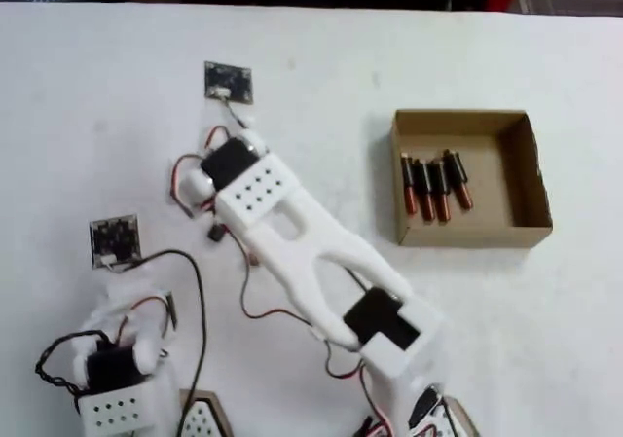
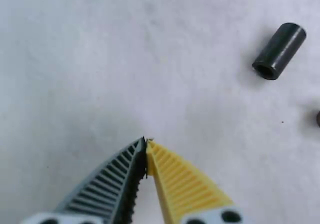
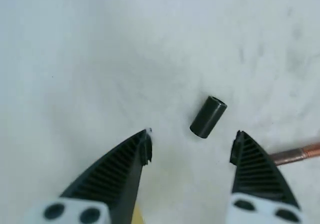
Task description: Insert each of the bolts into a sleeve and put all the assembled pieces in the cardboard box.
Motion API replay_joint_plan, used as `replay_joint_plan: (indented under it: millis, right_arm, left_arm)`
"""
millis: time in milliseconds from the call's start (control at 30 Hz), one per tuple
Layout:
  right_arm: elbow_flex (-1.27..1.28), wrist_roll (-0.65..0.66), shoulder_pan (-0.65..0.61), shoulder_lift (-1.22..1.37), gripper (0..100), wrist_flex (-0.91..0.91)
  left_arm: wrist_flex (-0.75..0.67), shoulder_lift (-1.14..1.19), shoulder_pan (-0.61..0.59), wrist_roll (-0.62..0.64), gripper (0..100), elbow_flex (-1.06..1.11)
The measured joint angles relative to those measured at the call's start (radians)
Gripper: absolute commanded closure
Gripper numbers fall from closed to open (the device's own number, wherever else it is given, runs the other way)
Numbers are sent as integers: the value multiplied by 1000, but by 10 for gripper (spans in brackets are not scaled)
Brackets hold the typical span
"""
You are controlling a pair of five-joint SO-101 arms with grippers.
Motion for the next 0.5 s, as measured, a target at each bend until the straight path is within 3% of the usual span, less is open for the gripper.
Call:
replay_joint_plan:
  millis: [167, 500]
  right_arm:
    - [0, -126, -5, 17, 765, 0]
    - [5, -207, -5, 98, 765, -23]
  left_arm:
    - [0, 0, -14, 0, 976, 0]
    - [0, 0, -61, 0, 976, 0]
